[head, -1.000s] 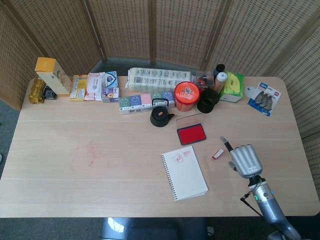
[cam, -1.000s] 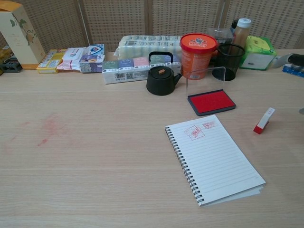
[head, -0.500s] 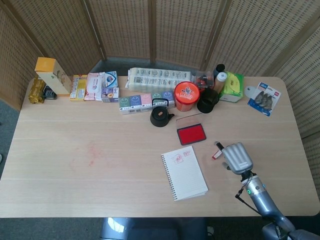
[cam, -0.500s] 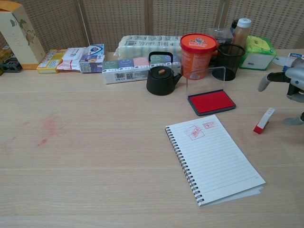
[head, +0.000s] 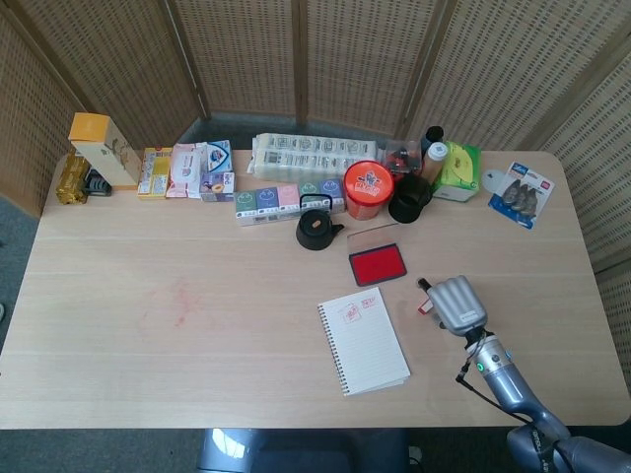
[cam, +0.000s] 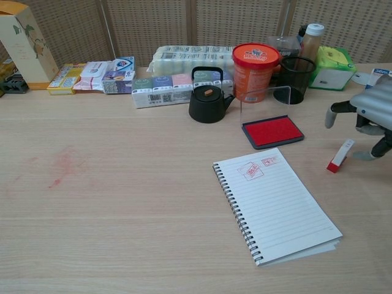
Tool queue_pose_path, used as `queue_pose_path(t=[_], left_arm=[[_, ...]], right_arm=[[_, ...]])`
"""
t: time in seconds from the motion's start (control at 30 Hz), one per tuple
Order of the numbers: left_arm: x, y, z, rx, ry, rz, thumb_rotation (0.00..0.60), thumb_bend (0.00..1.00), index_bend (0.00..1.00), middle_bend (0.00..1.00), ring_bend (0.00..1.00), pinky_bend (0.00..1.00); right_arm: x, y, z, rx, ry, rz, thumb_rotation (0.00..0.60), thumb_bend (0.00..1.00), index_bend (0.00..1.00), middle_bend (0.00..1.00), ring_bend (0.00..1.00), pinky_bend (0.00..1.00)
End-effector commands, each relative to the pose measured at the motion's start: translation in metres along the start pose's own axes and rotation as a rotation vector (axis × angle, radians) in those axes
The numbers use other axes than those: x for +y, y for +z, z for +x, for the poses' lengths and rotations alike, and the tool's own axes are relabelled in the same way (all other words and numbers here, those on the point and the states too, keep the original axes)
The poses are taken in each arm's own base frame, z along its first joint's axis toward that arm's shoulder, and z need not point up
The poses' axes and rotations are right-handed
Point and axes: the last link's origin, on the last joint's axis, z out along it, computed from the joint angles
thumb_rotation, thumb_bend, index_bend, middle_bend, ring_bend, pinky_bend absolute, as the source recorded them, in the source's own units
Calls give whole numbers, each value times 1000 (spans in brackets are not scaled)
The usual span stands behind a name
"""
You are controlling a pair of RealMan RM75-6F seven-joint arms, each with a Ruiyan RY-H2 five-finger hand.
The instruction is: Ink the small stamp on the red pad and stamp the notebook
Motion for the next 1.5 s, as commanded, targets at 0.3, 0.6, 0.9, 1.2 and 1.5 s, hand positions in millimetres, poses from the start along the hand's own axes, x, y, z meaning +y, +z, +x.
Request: queue_pose_path(t=[0.3,0.6,0.9,1.2,1.5], left_arm=[[-1,1,-1,-4,3,3,600,31,0,0,3,0],[-1,1,-2,-5,5,8,600,31,0,0,3,0],[0,1,-3,-7,7,9,600,31,0,0,3,0],[0,1,-3,-9,8,8,600,32,0,0,3,0],[0,1,-3,-8,5,8,600,32,0,0,3,0]], right_arm=[[7,11,-11,-19,-29,47,600,269,389,992,1000,1000],[12,15,-19,-31,-5,57,600,280,429,991,1000,1000],[15,18,-23,-28,17,56,600,310,482,991,1000,1000],[15,18,-24,-21,42,62,600,321,514,991,1000,1000],[13,20,-25,-23,85,58,600,327,592,991,1000,1000]])
